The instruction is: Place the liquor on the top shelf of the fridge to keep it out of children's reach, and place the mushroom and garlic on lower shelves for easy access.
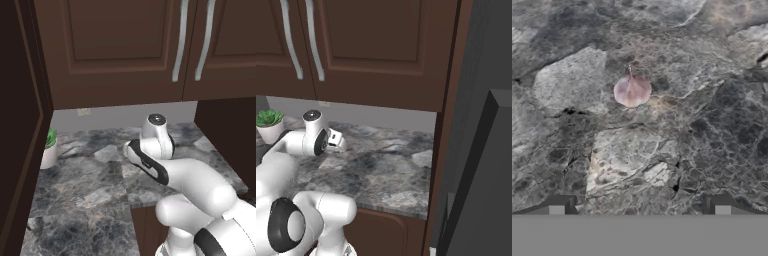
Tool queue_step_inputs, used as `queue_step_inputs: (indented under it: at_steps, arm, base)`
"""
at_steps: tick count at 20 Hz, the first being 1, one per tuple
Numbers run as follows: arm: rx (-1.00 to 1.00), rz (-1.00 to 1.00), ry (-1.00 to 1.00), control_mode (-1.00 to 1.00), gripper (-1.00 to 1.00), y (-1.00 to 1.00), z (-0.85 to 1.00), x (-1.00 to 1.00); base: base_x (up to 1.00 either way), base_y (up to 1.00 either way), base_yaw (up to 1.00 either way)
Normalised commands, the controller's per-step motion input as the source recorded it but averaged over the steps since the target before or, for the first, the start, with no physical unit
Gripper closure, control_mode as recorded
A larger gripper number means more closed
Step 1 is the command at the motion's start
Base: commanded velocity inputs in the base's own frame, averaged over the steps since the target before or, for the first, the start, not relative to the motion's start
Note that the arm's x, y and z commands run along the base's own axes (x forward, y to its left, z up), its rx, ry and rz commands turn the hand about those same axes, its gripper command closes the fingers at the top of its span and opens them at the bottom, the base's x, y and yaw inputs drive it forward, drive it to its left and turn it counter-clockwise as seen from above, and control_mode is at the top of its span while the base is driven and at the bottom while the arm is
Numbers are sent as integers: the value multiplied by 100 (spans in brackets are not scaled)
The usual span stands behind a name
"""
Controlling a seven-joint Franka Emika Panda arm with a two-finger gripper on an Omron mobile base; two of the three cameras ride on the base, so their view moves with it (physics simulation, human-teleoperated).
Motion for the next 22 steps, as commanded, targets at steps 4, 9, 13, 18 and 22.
queue_step_inputs:
  at_steps: [4,9,13,18,22]
  arm:
    - [0,-1,4,-100,-100,0,-26,43]
    - [0,0,2,-100,-100,6,-22,46]
    - [0,0,2,-100,-100,9,-27,45]
    - [0,0,2,-100,-100,8,-31,42]
    - [0,0,1,-100,-100,6,-31,42]
  base:
    - [0,0,0]
    - [0,0,0]
    - [0,0,0]
    - [0,0,0]
    - [0,0,0]
